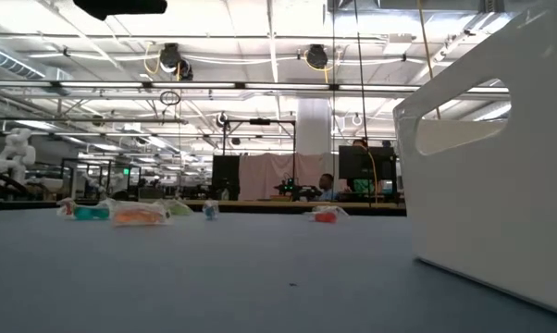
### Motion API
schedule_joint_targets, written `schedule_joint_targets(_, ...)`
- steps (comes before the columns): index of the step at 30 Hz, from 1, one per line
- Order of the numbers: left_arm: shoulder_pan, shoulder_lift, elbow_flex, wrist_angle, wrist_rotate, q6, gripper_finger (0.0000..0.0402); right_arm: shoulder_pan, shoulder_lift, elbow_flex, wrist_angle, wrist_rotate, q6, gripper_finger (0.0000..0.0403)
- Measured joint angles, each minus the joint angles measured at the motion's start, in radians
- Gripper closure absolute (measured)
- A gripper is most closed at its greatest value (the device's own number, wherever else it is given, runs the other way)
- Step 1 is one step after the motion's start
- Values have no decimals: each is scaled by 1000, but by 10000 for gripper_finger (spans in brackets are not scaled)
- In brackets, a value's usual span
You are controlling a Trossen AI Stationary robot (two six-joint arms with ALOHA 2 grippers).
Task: Sort candy
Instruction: Put the green gummy into the blue bin
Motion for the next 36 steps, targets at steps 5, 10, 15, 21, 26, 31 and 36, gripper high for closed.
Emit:
schedule_joint_targets(5, 0, 2, 0, 0, 0, -34, 104, 4, -45, -14, 12, -364, 168, 328)
schedule_joint_targets(10, 12, 8, 0, 10, 5, -55, 104, 58, -58, -66, 0, -497, 293, 328)
schedule_joint_targets(15, 12, 9, 0, 6, 16, -87, 104, 137, -81, -158, -1, -695, 349, 328)
schedule_joint_targets(21, 22, 9, 0, -1, 16, -82, 104, 246, -167, -305, -2, -762, 293, 328)
schedule_joint_targets(26, 30, 9, 0, -1, 15, -80, 104, 325, -238, -468, -3, -762, 362, 328)
schedule_joint_targets(31, 32, 9, 0, -16, 14, -79, 104, 367, -248, -609, 5, -778, 462, 328)
schedule_joint_targets(36, 38, 9, 0, -31, 9, -103, 104, 376, -248, -727, 9, -876, 443, 328)
